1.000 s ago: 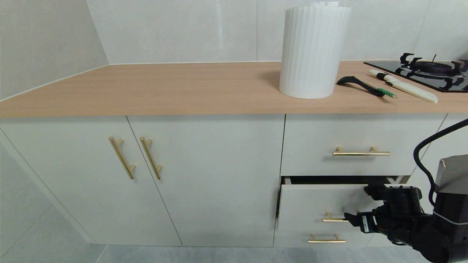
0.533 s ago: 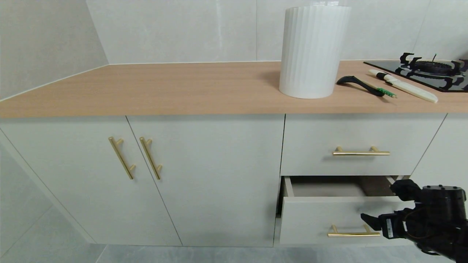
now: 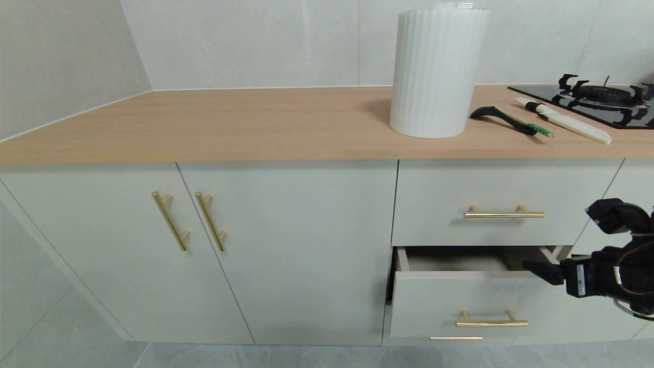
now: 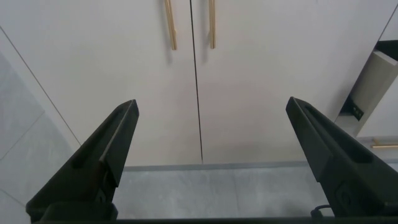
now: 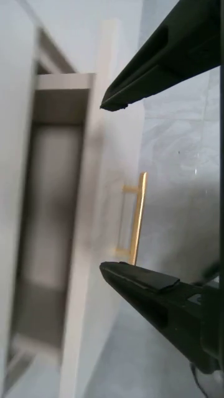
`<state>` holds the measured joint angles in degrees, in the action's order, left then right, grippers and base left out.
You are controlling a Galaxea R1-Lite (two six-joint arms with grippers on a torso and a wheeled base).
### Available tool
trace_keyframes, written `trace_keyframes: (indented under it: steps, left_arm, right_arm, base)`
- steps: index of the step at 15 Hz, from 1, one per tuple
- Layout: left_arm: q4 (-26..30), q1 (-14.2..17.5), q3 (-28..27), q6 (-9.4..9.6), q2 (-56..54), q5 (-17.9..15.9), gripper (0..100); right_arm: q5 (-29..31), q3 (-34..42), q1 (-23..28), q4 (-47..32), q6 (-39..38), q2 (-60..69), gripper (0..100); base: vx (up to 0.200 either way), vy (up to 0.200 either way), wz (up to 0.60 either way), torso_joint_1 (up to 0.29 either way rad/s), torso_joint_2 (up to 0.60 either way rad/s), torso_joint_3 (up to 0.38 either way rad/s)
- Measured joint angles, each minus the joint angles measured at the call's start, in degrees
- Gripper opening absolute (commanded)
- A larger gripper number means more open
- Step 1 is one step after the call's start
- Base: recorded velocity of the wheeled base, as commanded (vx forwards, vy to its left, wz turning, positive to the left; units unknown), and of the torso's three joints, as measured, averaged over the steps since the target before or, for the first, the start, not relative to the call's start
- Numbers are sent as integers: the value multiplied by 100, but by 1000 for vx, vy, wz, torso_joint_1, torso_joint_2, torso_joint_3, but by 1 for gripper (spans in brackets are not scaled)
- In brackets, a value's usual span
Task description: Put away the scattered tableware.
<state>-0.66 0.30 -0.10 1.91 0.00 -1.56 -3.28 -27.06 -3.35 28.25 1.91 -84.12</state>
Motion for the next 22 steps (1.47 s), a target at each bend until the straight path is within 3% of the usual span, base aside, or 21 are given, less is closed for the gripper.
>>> trace_keyframes:
  steps: [6,17,22]
  left_arm:
    - [0,0,0,-24,0,0,100]
    - [-2,0,0,-35,0,0,100]
    - [-2,2,0,-35,0,0,100]
  right_arm:
    - [30,-1265,-179,-224,5,-1230,100]
    - [672,-1687,-447,-110,-30,-2653,100]
    - [683,-1794,-447,-1323,-15,-2393,100]
  base:
    - [0,0,0,0,0,0]
    - [0,0,0,0,0,0]
    - [0,0,0,0,0,0]
